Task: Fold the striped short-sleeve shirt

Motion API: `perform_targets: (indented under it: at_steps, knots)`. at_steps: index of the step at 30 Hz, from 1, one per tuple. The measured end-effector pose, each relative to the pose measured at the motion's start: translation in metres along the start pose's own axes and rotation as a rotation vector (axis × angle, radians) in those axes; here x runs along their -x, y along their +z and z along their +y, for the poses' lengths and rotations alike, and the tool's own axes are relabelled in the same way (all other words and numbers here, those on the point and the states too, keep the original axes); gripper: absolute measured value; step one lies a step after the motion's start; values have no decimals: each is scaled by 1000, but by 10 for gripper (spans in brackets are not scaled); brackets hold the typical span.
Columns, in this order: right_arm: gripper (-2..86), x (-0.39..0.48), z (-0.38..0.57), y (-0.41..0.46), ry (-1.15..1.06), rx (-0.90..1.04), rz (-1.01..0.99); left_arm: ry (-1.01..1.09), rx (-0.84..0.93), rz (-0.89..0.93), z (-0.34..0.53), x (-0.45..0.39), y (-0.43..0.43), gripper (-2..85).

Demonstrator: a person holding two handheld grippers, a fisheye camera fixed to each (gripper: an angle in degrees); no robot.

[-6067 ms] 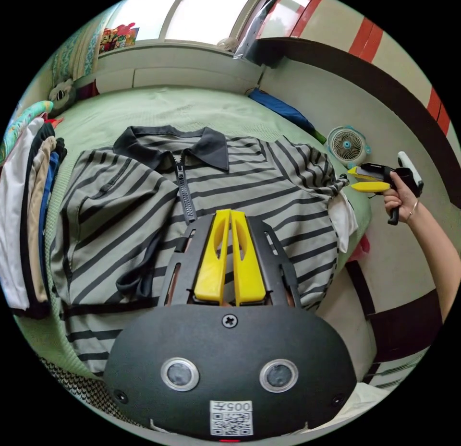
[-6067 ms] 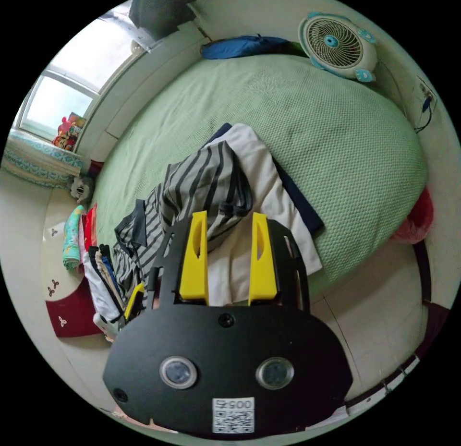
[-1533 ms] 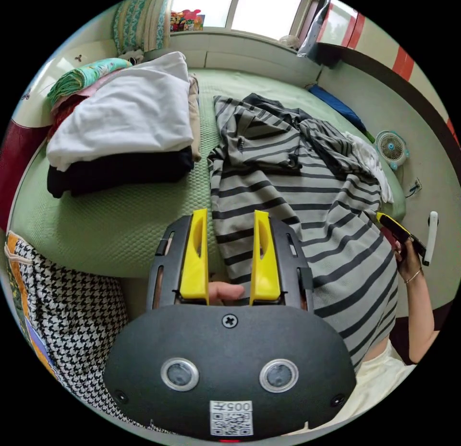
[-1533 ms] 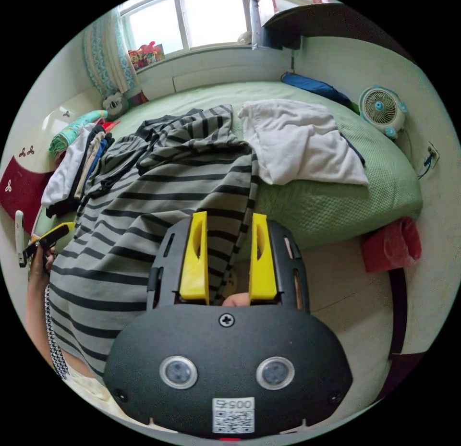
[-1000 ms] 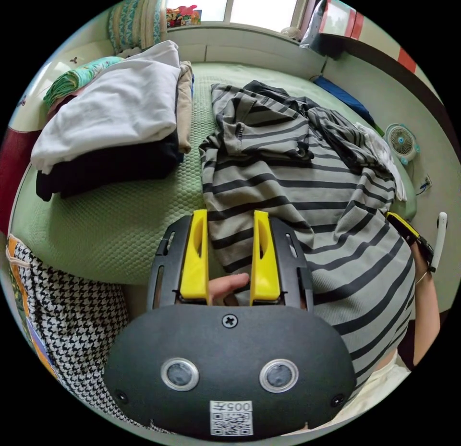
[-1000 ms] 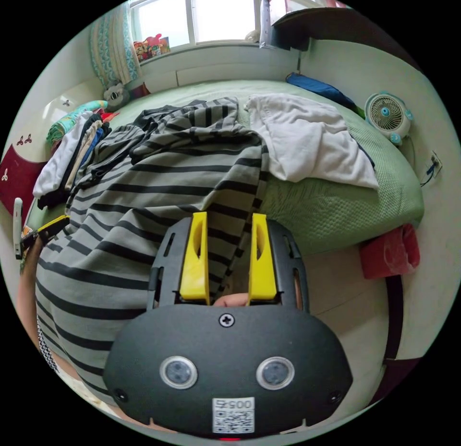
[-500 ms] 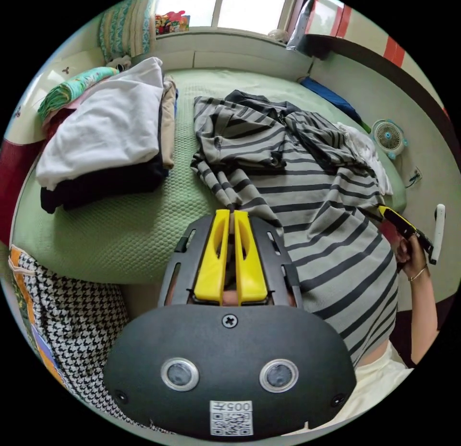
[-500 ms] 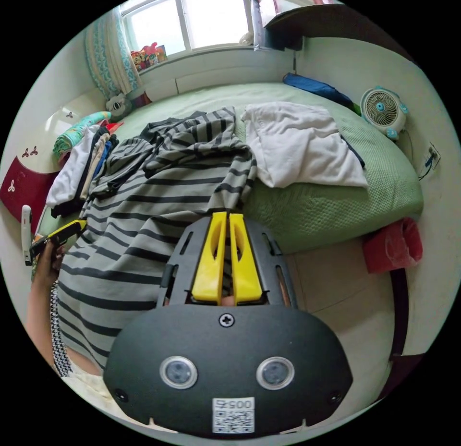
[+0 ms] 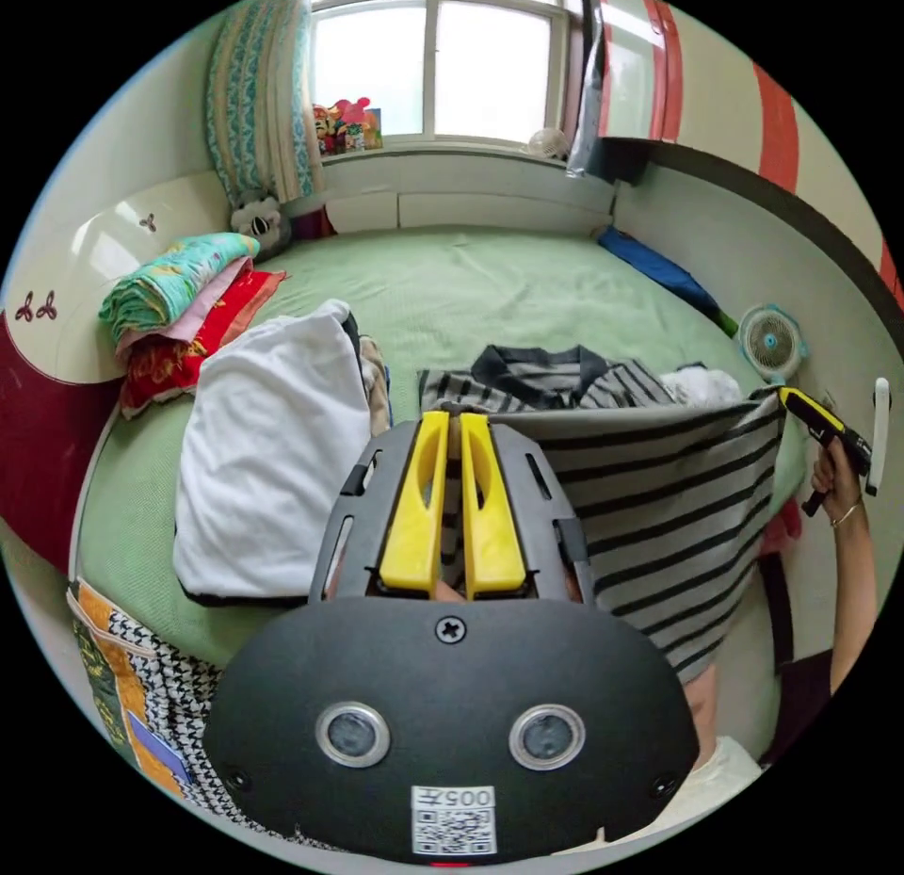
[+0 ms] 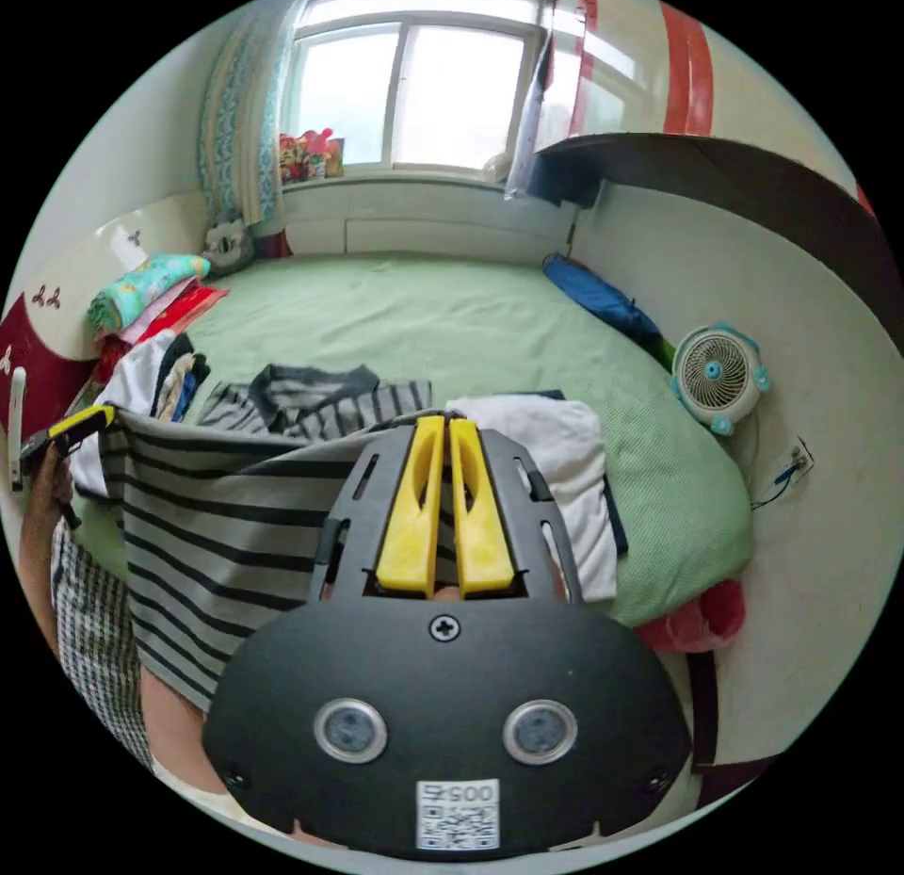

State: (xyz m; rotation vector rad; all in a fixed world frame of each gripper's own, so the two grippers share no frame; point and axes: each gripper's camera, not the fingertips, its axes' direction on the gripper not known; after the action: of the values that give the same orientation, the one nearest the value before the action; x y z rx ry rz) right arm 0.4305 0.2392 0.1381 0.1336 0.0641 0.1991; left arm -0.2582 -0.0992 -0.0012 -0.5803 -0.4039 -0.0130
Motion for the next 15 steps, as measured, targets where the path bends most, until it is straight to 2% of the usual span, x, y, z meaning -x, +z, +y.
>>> perform_targets:
  at_steps: [2, 5, 9, 15]
  knots:
    - [13, -2, -20, 10, 22, 27, -15, -62, 24, 28, -12, 11, 4, 52]
    - [54, -6, -19, 15, 36, 42, -84, -30, 4, 28, 9, 11, 1, 58]
    - [97, -9, 39, 10, -79, 33, -120, 36, 44, 34, 59, 7, 5, 75]
    - [115, -25, 131, 13, -28, 140, -179, 63, 147, 56, 142, 3, 17, 93]
